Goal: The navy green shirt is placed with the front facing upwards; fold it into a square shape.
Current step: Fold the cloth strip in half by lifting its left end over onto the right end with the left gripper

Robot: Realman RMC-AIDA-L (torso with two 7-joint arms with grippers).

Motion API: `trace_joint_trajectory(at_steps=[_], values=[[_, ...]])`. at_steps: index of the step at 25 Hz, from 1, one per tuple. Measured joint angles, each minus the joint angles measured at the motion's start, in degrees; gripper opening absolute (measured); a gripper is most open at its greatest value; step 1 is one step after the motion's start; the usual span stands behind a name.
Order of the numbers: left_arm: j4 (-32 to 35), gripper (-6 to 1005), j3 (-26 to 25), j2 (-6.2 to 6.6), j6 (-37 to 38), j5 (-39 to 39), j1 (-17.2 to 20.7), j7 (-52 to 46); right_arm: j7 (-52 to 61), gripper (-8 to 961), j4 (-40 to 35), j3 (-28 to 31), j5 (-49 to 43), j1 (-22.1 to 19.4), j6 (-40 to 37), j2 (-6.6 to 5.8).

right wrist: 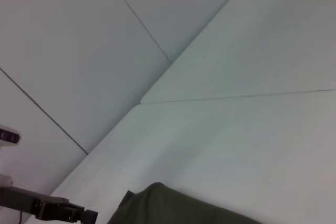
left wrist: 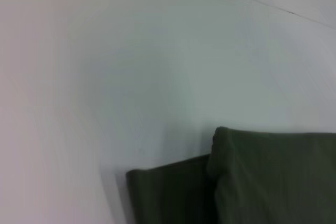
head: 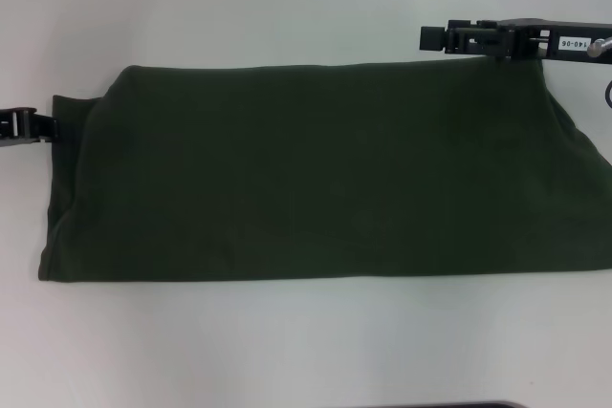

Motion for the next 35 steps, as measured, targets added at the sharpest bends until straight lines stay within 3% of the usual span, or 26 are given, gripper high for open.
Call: trace_joint_trajectory(at_steps=[8, 25, 30, 35], values=[[-0.4, 158, 0.3, -0.42, -0.3, 1.1, 0.1, -0.4, 0.0, 911, 0.0, 0.0, 0.1, -0.1, -0.2, 0.00], [-0.6, 854, 0.4, -0.30, -3.2, 2.3, -0.2, -2.6, -0.2, 912, 0.0, 0.0, 0.0, -0.3, -0.4, -0.27], [-1.7, 940, 0.5, -0.19, -3.3, 3.3, -0.6, -2.6, -0.2, 912, 0.0, 0.0, 0.0, -0.4, -0.4, -0.36], [-2.1, 940, 0.7, -0.07, -3.0, 3.5, -0.9, -2.6, -0.2, 913, 0.0, 0.0, 0.0, -0.4, -0.3, -0.44]])
